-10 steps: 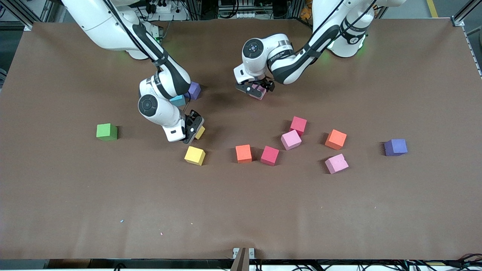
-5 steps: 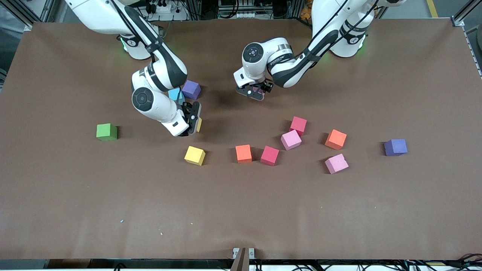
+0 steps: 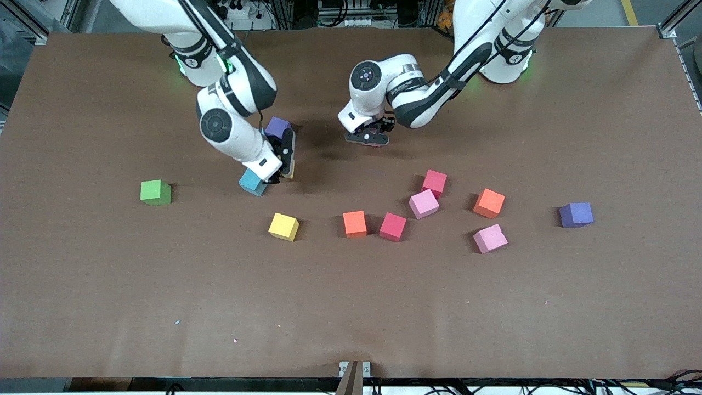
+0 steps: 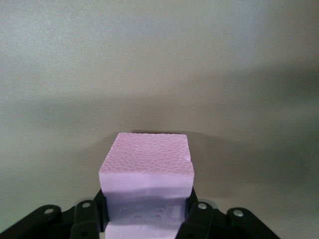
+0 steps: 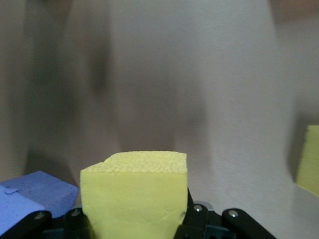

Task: Arrange 11 blocks into digit 3
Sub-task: 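Lower the yellow block with the right gripper beside the left gripper's light pink block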

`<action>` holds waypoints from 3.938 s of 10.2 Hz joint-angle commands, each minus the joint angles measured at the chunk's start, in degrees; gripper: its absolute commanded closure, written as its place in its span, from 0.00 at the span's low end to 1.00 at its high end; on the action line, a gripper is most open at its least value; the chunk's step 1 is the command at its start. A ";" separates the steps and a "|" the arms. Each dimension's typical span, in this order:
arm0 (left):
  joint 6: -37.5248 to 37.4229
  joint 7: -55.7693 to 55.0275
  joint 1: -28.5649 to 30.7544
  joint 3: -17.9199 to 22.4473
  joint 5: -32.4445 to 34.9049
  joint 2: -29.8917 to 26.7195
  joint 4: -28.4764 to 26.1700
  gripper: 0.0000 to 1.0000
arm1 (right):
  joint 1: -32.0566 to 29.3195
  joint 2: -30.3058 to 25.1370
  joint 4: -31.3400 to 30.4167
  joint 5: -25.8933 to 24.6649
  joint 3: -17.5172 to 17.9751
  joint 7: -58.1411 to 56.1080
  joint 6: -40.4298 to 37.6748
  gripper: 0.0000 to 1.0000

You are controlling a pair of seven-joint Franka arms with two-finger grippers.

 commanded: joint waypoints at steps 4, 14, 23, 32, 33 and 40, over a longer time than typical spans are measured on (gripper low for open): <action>-0.16 -10.33 -3.49 -0.18 0.41 3.35 3.76 1.00 | 0.15 -2.22 -7.24 0.73 2.89 -0.91 5.75 1.00; 1.34 -9.28 -4.46 0.00 4.54 8.18 7.98 1.00 | 3.40 -1.69 -7.15 1.26 3.86 5.15 6.19 1.00; 0.82 -6.82 -3.94 0.00 4.37 8.89 10.26 0.00 | 5.50 -1.16 -11.37 1.26 3.77 11.29 10.50 1.00; -8.50 -7.96 3.42 -1.67 0.25 0.11 11.32 0.00 | 12.00 -0.99 -11.11 1.26 3.86 16.21 12.96 1.00; -8.59 -7.79 5.80 -2.98 -0.11 -1.12 11.76 0.00 | 12.89 -0.64 -10.85 1.26 3.86 18.32 13.22 1.00; -11.92 -6.73 21.36 -6.60 -0.29 -1.31 17.73 0.00 | 17.64 5.85 -2.42 -1.80 3.33 19.83 12.79 1.00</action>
